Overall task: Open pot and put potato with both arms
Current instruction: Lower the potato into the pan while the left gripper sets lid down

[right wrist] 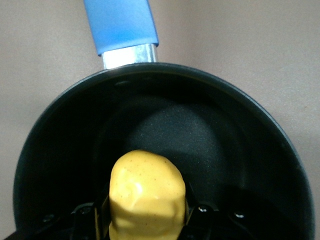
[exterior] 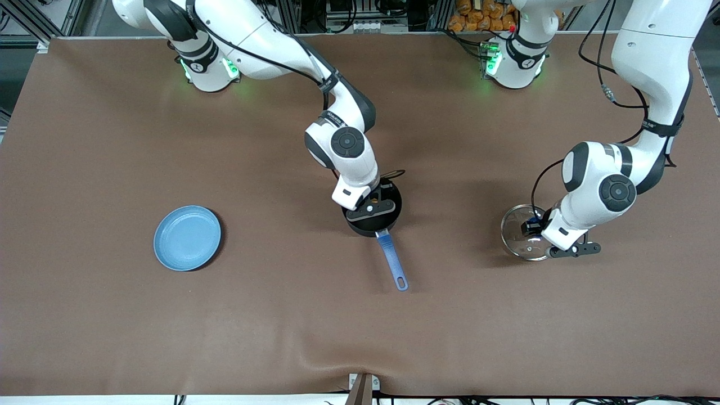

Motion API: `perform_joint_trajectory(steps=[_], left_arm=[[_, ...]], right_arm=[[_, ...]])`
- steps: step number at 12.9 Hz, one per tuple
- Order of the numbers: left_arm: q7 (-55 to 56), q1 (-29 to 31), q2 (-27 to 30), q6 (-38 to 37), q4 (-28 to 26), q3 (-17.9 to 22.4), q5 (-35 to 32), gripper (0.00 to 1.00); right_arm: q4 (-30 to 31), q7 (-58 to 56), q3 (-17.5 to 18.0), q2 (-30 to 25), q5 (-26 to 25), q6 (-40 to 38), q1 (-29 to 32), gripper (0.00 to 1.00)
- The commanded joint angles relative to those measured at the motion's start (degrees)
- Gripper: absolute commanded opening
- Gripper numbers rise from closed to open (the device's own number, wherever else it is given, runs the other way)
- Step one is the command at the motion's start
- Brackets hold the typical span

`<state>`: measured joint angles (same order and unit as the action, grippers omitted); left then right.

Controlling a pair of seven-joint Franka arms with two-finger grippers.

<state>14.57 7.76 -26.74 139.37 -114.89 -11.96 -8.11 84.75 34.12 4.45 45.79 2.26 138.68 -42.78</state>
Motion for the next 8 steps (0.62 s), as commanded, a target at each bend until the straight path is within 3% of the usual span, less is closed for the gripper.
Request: perform_joint_trajectory(steps=[1,4,6,8], left_arm=[[-0.42,1.20,3.79,0.46,-1.47,-0.96,-1.30,1.00],[0.02,0.94,6.77,-1.02,1.42,-0.96,-1.21,1.00],[0.02,0.76,8.80,-6.36,5.36,-1.65,-1.12,1.00],[-0.15,0.85,9.51,-14.08,10.98,-2.71,-0.86,1.00]], right_arm=[[-1.08,2.27,-0.67,1.23,-0.41,0.63,-1.34,0.06],[-1.16,2.09,-0.76,1.50,-0.42,0.89,-1.25,0.11],[-1.17,2.18,-0.76,1.58,-0.42,0.90,-1.25,0.22],[-1.25,2.27,-0.76,1.58,-0.24,0.90,-1.08,0.50]])
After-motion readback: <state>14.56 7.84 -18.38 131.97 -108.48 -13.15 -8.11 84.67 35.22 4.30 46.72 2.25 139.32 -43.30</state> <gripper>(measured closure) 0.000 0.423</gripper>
